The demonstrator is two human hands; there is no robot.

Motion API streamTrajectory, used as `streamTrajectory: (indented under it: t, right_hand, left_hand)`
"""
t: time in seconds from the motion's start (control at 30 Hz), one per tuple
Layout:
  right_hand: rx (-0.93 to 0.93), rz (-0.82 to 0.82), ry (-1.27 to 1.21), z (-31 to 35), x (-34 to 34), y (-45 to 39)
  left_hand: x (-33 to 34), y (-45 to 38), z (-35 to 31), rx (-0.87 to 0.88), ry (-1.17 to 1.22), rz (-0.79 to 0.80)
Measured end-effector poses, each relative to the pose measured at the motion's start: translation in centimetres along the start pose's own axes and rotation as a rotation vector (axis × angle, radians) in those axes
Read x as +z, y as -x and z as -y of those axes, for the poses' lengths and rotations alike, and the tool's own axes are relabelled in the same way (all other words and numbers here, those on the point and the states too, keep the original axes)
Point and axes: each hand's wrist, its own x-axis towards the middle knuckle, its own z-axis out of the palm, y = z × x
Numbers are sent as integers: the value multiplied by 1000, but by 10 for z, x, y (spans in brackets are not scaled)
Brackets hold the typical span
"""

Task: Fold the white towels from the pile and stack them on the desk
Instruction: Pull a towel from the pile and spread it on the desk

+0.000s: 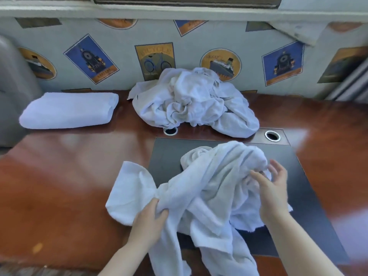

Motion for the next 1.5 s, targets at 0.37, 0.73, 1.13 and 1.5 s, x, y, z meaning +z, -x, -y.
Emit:
streamTrajectory:
  t: [0.37,0.73,1.13,1.5]
  right_hand:
    - [-73,445,960,-95,-16,87]
    - [-29,14,173,8,-75,32]
    - [66,-32,-143,59,-46,16]
    - [-106,499,-56,100,174,94]
  left_hand:
    - [45,9,-46,-8,395,201]
    - [53,18,-89,171,307,150]
    - [-26,-40,-110,48,692,-117]
    - [-137,-68,-87,320,-13,478]
